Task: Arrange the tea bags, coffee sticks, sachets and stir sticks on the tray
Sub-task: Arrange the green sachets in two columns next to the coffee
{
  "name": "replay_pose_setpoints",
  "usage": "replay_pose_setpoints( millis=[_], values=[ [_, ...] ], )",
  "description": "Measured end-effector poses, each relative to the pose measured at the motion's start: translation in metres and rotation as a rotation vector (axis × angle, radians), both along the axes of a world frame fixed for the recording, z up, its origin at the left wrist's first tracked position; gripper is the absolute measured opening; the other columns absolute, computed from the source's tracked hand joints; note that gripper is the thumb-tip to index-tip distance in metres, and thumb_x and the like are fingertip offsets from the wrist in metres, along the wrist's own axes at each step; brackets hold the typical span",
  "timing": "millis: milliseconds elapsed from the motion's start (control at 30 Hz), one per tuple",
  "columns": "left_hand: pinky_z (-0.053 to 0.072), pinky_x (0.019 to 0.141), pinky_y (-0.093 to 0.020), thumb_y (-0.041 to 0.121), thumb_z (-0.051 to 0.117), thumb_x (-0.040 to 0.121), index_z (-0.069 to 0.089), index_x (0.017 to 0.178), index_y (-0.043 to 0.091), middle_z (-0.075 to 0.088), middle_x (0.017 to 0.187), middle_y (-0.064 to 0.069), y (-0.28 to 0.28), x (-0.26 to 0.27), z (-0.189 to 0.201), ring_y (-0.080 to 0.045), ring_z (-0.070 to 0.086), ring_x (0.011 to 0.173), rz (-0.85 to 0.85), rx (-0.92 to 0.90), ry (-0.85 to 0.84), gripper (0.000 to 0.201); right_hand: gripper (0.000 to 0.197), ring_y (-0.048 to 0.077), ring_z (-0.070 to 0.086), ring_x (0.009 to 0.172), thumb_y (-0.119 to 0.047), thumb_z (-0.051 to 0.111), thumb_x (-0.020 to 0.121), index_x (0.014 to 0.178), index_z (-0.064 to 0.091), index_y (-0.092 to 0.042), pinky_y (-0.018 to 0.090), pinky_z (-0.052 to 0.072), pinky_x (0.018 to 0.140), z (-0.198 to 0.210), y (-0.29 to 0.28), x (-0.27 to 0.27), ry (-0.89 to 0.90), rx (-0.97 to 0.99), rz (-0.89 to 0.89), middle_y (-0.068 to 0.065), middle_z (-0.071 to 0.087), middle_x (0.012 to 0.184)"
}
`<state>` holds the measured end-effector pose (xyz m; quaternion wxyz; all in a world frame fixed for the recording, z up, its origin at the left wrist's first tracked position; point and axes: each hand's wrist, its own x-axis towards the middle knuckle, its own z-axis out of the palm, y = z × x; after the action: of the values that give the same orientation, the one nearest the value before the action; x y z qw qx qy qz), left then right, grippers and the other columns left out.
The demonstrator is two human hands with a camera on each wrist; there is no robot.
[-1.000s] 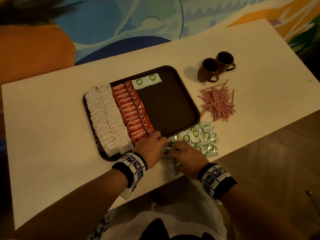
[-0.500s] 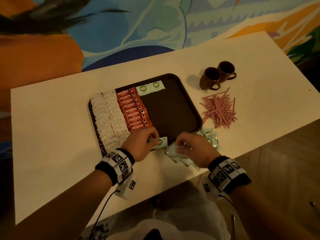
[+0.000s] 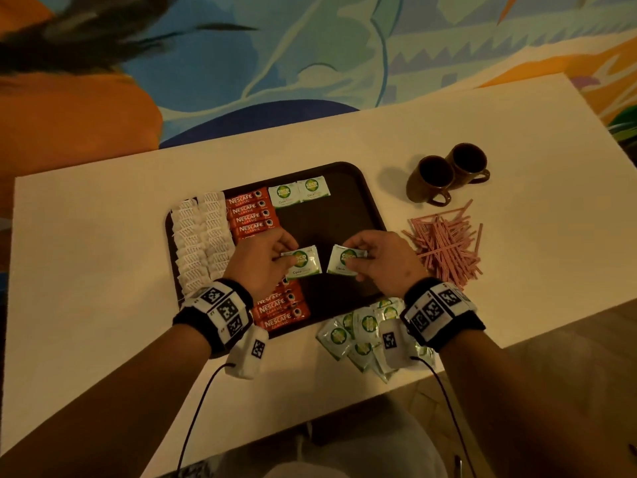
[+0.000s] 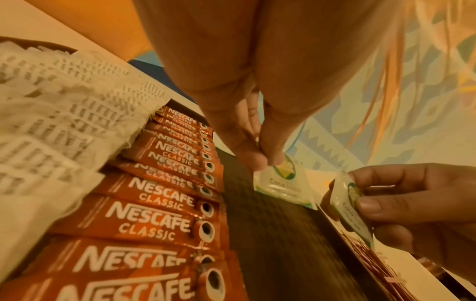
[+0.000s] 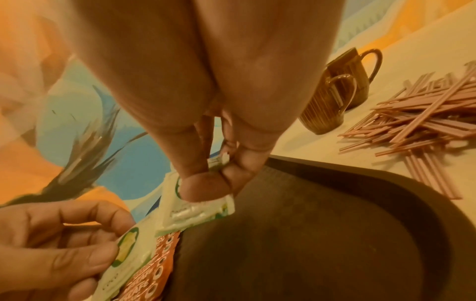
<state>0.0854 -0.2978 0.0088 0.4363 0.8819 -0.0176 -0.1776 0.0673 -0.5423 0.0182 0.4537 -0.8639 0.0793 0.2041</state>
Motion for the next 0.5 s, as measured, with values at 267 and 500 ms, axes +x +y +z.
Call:
replay_pose_setpoints(
  millis=[267,500],
  values=[
    [0.048,0.07,-0.017,0.018,0.076,0.09,0.072,0.098,0.027,0.068,0.093,0.012,-0.008,0.033,-0.008,-0.001,0.062,0.089,0.081,0.045,-0.052,0.013,0.018,0.006,0.066,0.077,-0.023,0.079,0.089,0.103,0.074,-0.034,0.02,0.054,0.068,-0.016,-0.012,0.055,-0.027,-0.074,0.022,-0.012,0.07,0.099],
    [0.042,0.062,-0.006,0.017,0.077,0.089,0.073,0.095,0.023,0.067,0.085,0.015,-0.011,0.07,-0.015,0.004,0.062,0.079,0.215,0.036,-0.059,0.01,0.02,-0.004,0.058,0.08,-0.022,0.084,0.083,0.096,0.074,-0.032,0.014,0.043,0.065,-0.029,0.0,0.117,-0.046,-0.098,0.042,-0.014,0.067,0.093]
  ],
)
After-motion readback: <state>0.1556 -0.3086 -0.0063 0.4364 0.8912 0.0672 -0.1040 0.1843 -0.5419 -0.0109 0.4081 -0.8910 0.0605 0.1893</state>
